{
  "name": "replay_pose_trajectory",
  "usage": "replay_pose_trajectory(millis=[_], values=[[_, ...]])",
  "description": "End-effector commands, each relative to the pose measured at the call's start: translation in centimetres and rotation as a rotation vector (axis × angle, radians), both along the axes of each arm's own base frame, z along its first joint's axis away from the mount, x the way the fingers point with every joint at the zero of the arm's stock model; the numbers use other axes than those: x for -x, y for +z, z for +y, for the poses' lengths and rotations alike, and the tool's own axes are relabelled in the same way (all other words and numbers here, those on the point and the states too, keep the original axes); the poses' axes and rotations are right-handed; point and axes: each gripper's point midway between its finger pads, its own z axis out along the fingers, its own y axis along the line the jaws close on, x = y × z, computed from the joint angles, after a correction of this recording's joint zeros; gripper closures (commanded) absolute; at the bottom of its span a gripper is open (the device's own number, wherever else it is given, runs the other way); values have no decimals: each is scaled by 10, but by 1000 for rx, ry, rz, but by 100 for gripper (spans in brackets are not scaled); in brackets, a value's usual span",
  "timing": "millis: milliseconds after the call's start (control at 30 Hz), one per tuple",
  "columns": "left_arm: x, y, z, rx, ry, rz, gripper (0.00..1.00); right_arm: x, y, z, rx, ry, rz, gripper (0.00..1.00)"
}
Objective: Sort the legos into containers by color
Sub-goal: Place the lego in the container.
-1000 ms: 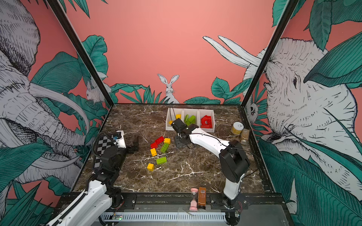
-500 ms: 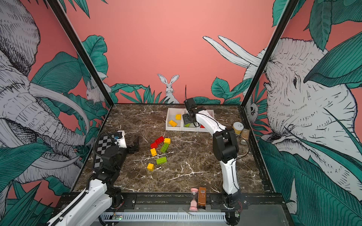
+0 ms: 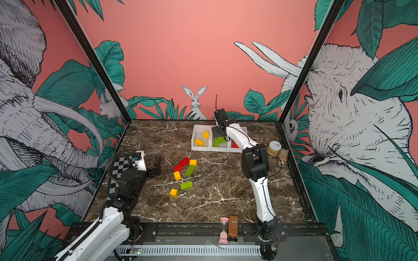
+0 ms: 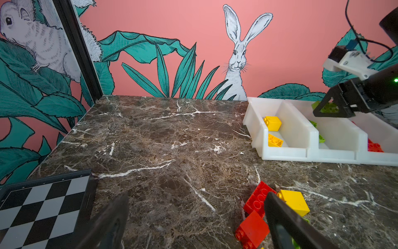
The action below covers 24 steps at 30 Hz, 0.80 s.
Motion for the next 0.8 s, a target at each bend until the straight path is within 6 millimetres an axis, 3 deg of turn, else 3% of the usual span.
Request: replay_pose_trajectory(millis=[0,200,300,467,667,767], values=[[-1,5,-1,3,-1,-23,2,-2,3,-1,-3,9,-2,23],[-1,5,-1,3,0,-21,2,8,20,0,-29,21,-18,15],[-1,5,-1,4,-2,-23,2,24,32,4,-53,29,-19,15],[0,6,1,1,7,-25,2,91,40,38,-115,99,-23,15],[-1,5,1,2,8,-23,1,181,22,86,-172,160,23,14],[-1,5,1,4,6,-23,1,217,11,109,-189,190,59,14]])
